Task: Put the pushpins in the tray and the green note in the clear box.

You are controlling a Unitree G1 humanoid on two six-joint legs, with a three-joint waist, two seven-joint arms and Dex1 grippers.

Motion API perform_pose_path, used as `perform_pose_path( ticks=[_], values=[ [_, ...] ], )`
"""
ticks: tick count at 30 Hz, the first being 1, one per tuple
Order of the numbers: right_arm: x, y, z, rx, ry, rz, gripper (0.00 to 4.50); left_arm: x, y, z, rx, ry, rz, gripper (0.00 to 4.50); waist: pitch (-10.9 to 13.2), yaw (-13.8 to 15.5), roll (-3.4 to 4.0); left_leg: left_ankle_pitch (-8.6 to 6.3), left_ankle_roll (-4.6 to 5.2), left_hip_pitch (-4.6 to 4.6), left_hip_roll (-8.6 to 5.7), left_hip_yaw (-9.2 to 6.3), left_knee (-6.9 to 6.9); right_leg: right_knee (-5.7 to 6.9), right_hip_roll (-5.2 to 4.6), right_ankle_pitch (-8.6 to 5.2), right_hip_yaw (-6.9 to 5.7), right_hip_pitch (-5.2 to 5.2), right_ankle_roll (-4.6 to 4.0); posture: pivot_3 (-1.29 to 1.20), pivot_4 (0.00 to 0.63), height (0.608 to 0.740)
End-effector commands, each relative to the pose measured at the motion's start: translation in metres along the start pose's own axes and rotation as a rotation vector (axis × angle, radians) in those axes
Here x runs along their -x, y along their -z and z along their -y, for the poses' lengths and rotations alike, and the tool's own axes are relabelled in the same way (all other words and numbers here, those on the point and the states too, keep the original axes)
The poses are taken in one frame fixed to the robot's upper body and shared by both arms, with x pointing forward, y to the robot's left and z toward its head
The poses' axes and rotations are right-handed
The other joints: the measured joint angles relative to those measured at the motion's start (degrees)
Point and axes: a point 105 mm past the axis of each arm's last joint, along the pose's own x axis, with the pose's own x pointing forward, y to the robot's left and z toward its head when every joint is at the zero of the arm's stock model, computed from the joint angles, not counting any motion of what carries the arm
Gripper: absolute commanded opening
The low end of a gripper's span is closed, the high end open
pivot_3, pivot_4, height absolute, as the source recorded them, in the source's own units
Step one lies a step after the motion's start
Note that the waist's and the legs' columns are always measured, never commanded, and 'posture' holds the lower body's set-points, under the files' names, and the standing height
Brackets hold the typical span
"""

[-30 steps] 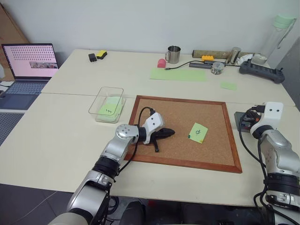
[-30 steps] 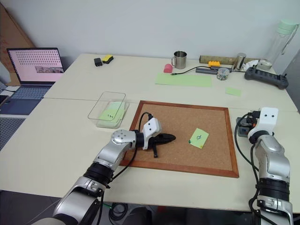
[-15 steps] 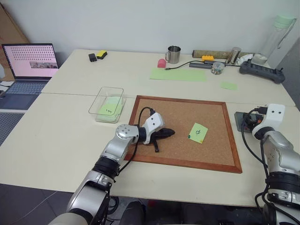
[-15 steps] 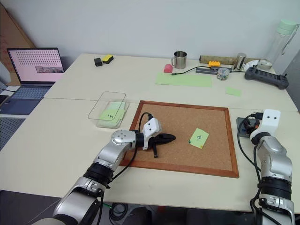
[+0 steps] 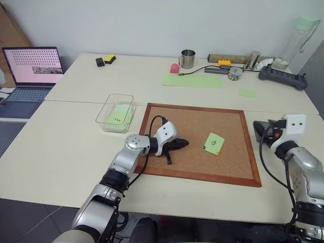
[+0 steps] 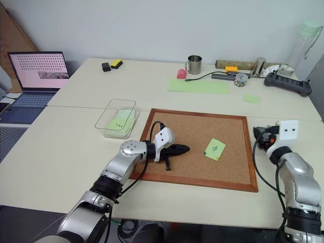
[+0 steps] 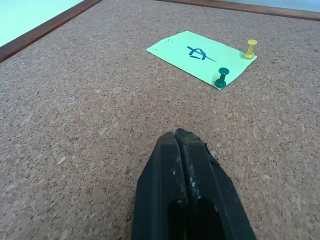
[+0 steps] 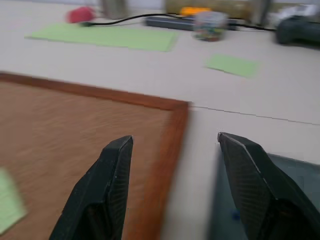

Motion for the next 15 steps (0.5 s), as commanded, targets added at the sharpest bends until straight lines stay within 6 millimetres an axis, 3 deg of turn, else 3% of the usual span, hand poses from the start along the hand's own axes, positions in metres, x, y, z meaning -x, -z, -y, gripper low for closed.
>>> perform_pose_path(
  ticks=[1, 6, 15],
  values=[
    [0.011, -0.011, -0.056, 0.059, -0.295, 0.022, 2.84, 0.0, 0.017, 0.008, 0.024, 0.028, -0.063, 0.0, 0.0, 0.0, -0.01, 0.0, 0.0, 0.0, 0.0, 0.0, 0.01, 0.0, 0.0, 0.0, 0.0, 0.0, 0.0, 0.0, 0.15, 0.74],
    [0.017, 0.001, -0.081, 0.07, -0.415, -0.027, 2.84, 0.0, 0.018, 0.009, 0.024, 0.03, -0.064, 0.0, 0.01, 0.01, -0.02, 0.0, 0.0, 0.04, -0.01, -0.03, 0.02, 0.0, 0.0, 0.0, -0.02, 0.05, 0.0, 0.0, 0.15, 0.74],
    [0.015, 0.025, -0.098, 0.063, -0.444, -0.079, 2.84, 0.0, 0.018, 0.01, 0.021, 0.034, -0.066, 0.0, 0.01, 0.01, -0.03, 0.0, 0.0, 0.05, 0.0, -0.06, 0.02, -0.02, 0.0, 0.0, -0.04, 0.07, 0.0, 0.0, 0.15, 0.74]
  ],
)
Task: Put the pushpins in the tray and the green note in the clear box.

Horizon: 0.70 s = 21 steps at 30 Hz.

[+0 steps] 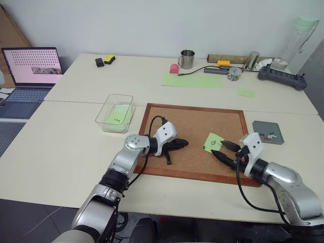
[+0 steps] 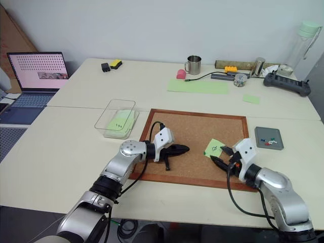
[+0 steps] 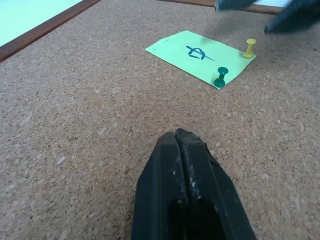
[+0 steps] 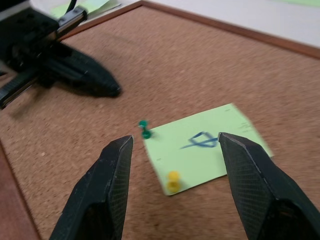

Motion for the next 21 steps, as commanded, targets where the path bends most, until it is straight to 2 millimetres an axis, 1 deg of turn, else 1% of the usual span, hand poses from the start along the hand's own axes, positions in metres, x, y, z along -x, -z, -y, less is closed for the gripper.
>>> perform_pose_path(
  ticks=[1, 3, 4, 5, 8, 10, 11, 12, 16, 19, 21],
  values=[
    [-0.0005, -0.0007, -0.0036, 0.018, -0.001, 0.019, 2.84, -0.0004, 0.0174, 0.0106, 0.021, 0.037, -0.063, 0.0, 0.0, 0.0, 0.0, 0.0, 0.0, 0.0, 0.0, 0.0, 0.0, 0.0, 0.0, 0.0, 0.0, 0.0, 0.0, 0.0, 0.15, 0.74],
    [-0.0013, 0.001, -0.005, 0.016, -0.001, 0.017, 2.47, -0.0002, 0.0177, 0.0107, 0.021, 0.039, -0.065, 0.0, 0.0, -0.01, 0.0, 0.0, 0.0, 0.0, 0.0, 0.0, 0.0, 0.0, 0.0, 0.0, 0.0, 0.0, 0.0, 0.0, 0.15, 0.74],
    [-0.0015, 0.0015, -0.0056, 0.015, 0.0, 0.018, 2.4, -0.0002, 0.0176, 0.0109, 0.021, 0.04, -0.065, 0.0, 0.0, -0.02, 0.0, 0.0, 0.0, 0.0, 0.0, 0.0, 0.0, 0.0, 0.0, 0.0, 0.0, 0.0, 0.0, 0.0, 0.15, 0.74],
    [-0.0015, 0.002, -0.0066, 0.012, -0.001, 0.019, 2.1, -0.0002, 0.0177, 0.0112, 0.02, 0.041, -0.065, 0.0, 0.0, -0.02, 0.0, 0.0, 0.0, 0.01, 0.0, 0.0, 0.0, 0.0, 0.0, 0.0, 0.0, 0.0, 0.0, 0.0, 0.15, 0.74],
    [-0.0011, 0.0021, -0.0079, 0.007, 0.0, 0.026, 1.56, -0.0004, 0.0174, 0.0119, 0.019, 0.045, -0.064, 0.0, 0.0, -0.02, 0.0, 0.0, 0.0, 0.01, 0.0, -0.01, 0.0, 0.0, 0.01, 0.0, 0.0, 0.0, 0.0, 0.0, 0.15, 0.74],
    [-0.0003, 0.0014, -0.0076, 0.004, 0.005, 0.032, 1.13, -0.0006, 0.0169, 0.0122, 0.018, 0.047, -0.063, 0.0, 0.0, -0.02, 0.0, 0.0, 0.0, 0.01, 0.0, 0.0, 0.0, -0.01, 0.01, 0.0, 0.0, 0.0, 0.0, 0.0, 0.15, 0.74],
    [0.0003, 0.0013, -0.0071, 0.003, 0.009, 0.034, 1.05, -0.0009, 0.0167, 0.0123, 0.017, 0.048, -0.063, 0.0, 0.0, -0.02, 0.0, 0.0, 0.0, 0.01, 0.0, 0.0, 0.0, -0.01, 0.0, 0.0, 0.01, 0.0, 0.0, 0.0, 0.15, 0.74],
    [0.0007, 0.0012, -0.0065, 0.003, 0.012, 0.035, 0.78, -0.0011, 0.0164, 0.0124, 0.017, 0.049, -0.062, 0.0, 0.0, -0.01, 0.0, 0.0, 0.0, 0.01, 0.0, 0.0, 0.0, 0.0, 0.0, 0.0, 0.0, 0.0, 0.0, 0.0, 0.15, 0.74],
    [0.0024, 0.0031, -0.0033, 0.007, 0.03, 0.028, 0.07, -0.0018, 0.0158, 0.013, 0.016, 0.053, -0.061, 0.0, 0.0, 0.01, 0.0, 0.0, 0.0, 0.01, 0.0, -0.01, 0.0, -0.01, 0.0, 0.0, -0.01, 0.01, 0.0, 0.0, 0.15, 0.74],
    [0.0026, 0.0025, -0.0009, 0.008, 0.043, 0.033, 0.07, -0.0021, 0.0156, 0.0132, 0.017, 0.055, -0.061, 0.0, 0.0, 0.01, 0.0, 0.0, 0.0, 0.01, 0.0, -0.01, 0.0, -0.01, 0.0, 0.0, -0.01, 0.02, 0.0, 0.0, 0.15, 0.74],
    [0.003, -0.002, -0.0003, 0.005, 0.044, 0.052, 0.07, -0.0021, 0.0157, 0.0132, 0.017, 0.055, -0.061, 0.0, 0.0, 0.01, 0.0, 0.0, 0.0, 0.01, 0.0, -0.01, 0.0, -0.01, 0.0, 0.0, -0.01, 0.02, 0.0, 0.0, 0.15, 0.74]
  ],
)
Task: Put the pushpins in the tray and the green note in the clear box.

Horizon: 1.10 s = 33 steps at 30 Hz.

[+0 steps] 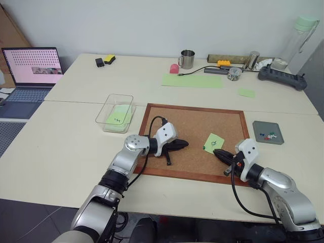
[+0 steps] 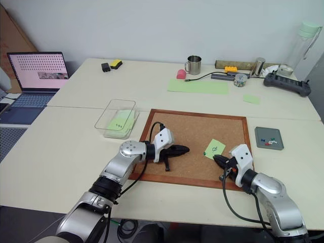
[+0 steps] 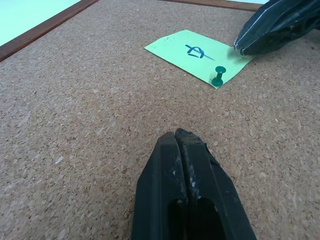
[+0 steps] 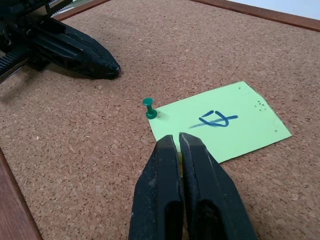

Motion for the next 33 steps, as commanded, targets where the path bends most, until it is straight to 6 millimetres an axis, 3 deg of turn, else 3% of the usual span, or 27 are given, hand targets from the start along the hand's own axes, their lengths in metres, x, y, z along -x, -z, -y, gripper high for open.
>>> perform_pose_path(
  ticks=[1, 6, 11, 16, 24, 28, 33],
  values=[
    [0.003, -0.018, 0.001, -0.002, 0.003, 0.084, 0.07, -0.003, 0.016, 0.011, 0.024, 0.048, -0.06, 0.0, 0.0, 0.0, 0.0, 0.0, 0.0, 0.0, 0.0, 0.0, 0.0, 0.0, 0.0, 0.0, 0.0, 0.0, 0.0, 0.0, 0.15, 0.74],
    [0.008, -0.045, -0.005, -0.085, -0.032, 0.196, 0.07, -0.001, 0.017, 0.011, 0.028, 0.05, -0.065, 0.0, 0.0, -0.01, 0.0, 0.0, 0.0, 0.0, 0.0, 0.0, 0.0, 0.0, 0.0, 0.0, 0.01, 0.0, 0.0, 0.0, 0.15, 0.74],
    [0.011, -0.044, -0.004, -0.09, -0.025, 0.173, 0.07, -0.001, 0.019, 0.014, 0.032, 0.061, -0.074, 0.0, 0.0, 0.0, 0.0, 0.0, 0.0, 0.02, 0.01, -0.03, 0.0, -0.02, 0.0, 0.0, -0.03, 0.05, 0.0, 0.0, 0.15, 0.74],
    [0.015, -0.05, 0.01, -0.103, 0.039, 0.203, 0.07, -0.001, 0.019, 0.015, 0.031, 0.066, -0.074, 0.0, 0.0, 0.0, 0.0, 0.0, 0.0, 0.03, 0.0, -0.02, 0.0, -0.02, 0.0, 0.0, -0.02, 0.06, 0.0, 0.0, 0.15, 0.74],
    [0.041, -0.043, 0.129, -0.026, 0.632, 0.158, 0.07, -0.002, 0.017, 0.014, 0.028, 0.068, -0.069, 0.0, 0.0, 0.0, 0.01, 0.0, 0.0, 0.09, -0.01, 0.01, -0.01, -0.01, 0.0, 0.0, 0.01, 0.1, 0.0, 0.0, 0.15, 0.74],
    [0.043, -0.036, 0.156, -0.111, 0.721, 0.141, 0.07, -0.002, 0.016, 0.015, 0.027, 0.069, -0.068, 0.0, -0.01, 0.0, 0.02, 0.0, 0.0, 0.1, 0.0, 0.04, -0.03, -0.01, -0.01, 0.0, 0.03, 0.08, 0.0, 0.0, 0.15, 0.74],
    [0.045, -0.031, 0.174, -0.161, 0.783, 0.136, 0.07, 0.0, 0.016, 0.014, 0.028, 0.061, -0.069, 0.0, -0.02, -0.03, 0.03, 0.0, 0.0, 0.11, -0.01, 0.1, -0.02, 0.0, -0.03, 0.0, 0.06, 0.09, 0.0, 0.0, 0.15, 0.74]
  ],
)
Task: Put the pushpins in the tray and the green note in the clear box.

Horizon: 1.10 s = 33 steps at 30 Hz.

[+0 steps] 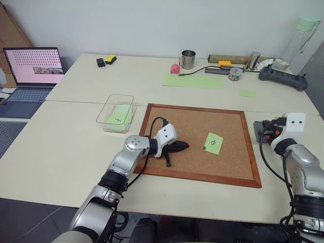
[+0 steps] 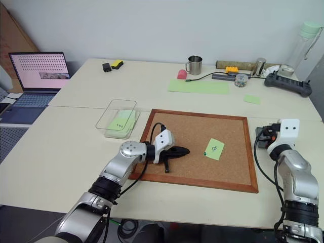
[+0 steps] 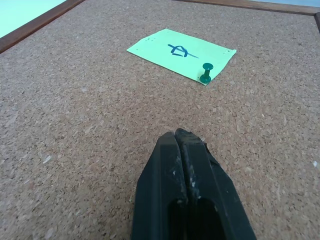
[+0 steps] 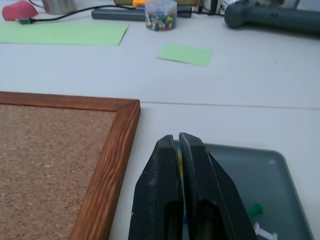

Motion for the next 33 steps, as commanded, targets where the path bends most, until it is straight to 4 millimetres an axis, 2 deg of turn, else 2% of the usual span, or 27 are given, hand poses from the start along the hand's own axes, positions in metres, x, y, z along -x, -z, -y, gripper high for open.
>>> perform_pose_path(
  ticks=[1, 4, 11, 15, 17, 20, 25, 29, 33],
  values=[
    [-0.004, -0.012, 0.016, -0.021, 0.058, 0.047, 0.07, 0.0, 0.016, 0.009, 0.034, 0.03, -0.058, 0.0, 0.0, -0.01, 0.0, 0.0, 0.0, 0.0, 0.01, 0.0, 0.0, 0.0, 0.0, 0.0, 0.0, 0.0, 0.0, 0.0, 0.15, 0.74],
    [-0.005, -0.009, 0.019, -0.037, 0.065, 0.041, 0.57, 0.002, 0.018, 0.009, 0.037, 0.024, -0.061, 0.0, 0.0, -0.01, 0.0, 0.0, 0.0, 0.0, 0.02, -0.01, -0.01, -0.01, 0.01, 0.0, -0.02, 0.0, 0.0, 0.0, 0.15, 0.74],
    [0.0, -0.011, 0.024, -0.009, 0.074, 0.058, 2.17, 0.002, 0.018, 0.01, 0.04, 0.02, -0.061, 0.0, 0.0, -0.01, 0.01, 0.0, 0.0, 0.0, 0.02, 0.0, -0.01, 0.0, 0.01, 0.0, 0.0, 0.0, 0.0, 0.0, 0.15, 0.74],
    [0.006, -0.021, 0.017, 0.019, 0.027, 0.105, 2.17, 0.001, 0.017, 0.01, 0.039, 0.023, -0.06, 0.0, 0.0, -0.01, 0.01, 0.0, 0.0, -0.01, 0.02, 0.0, -0.01, 0.0, 0.01, 0.0, 0.0, -0.01, 0.0, 0.0, 0.15, 0.74],
    [0.011, -0.027, -0.001, 0.033, -0.073, 0.135, 2.17, 0.001, 0.017, 0.01, 0.038, 0.025, -0.06, 0.0, 0.0, 0.0, 0.01, 0.0, 0.0, -0.01, 0.02, 0.0, -0.01, 0.0, 0.01, 0.0, 0.0, 0.0, 0.0, 0.0, 0.15, 0.74],
    [0.026, -0.03, -0.045, 0.033, -0.31, 0.149, 2.17, 0.001, 0.017, 0.01, 0.038, 0.028, -0.061, 0.0, -0.01, 0.0, 0.01, 0.0, 0.0, -0.01, 0.02, -0.01, -0.01, -0.01, 0.01, 0.0, 0.0, 0.0, 0.0, 0.0, 0.15, 0.74],
    [0.057, -0.014, -0.112, 0.095, -0.638, 0.102, 2.17, 0.0, 0.018, 0.011, 0.04, 0.037, -0.062, 0.0, 0.0, -0.01, 0.0, 0.0, 0.01, 0.03, 0.02, -0.07, 0.0, -0.02, 0.03, 0.0, -0.04, 0.07, 0.0, 0.0, 0.15, 0.74],
    [0.068, 0.001, -0.146, 0.119, -0.763, 0.059, 2.17, 0.0, 0.018, 0.012, 0.04, 0.041, -0.063, 0.0, 0.0, -0.01, 0.0, -0.01, 0.01, 0.03, 0.02, -0.07, 0.0, -0.02, 0.02, 0.0, -0.04, 0.07, 0.0, 0.0, 0.15, 0.74],
    [0.067, 0.013, -0.165, 0.157, -0.801, 0.036, 2.17, 0.0, 0.017, 0.011, 0.038, 0.04, -0.063, 0.0, 0.0, -0.01, -0.01, 0.0, 0.0, 0.04, 0.02, -0.09, 0.0, -0.03, 0.03, 0.0, -0.07, 0.07, 0.0, 0.0, 0.15, 0.74]
  ],
)
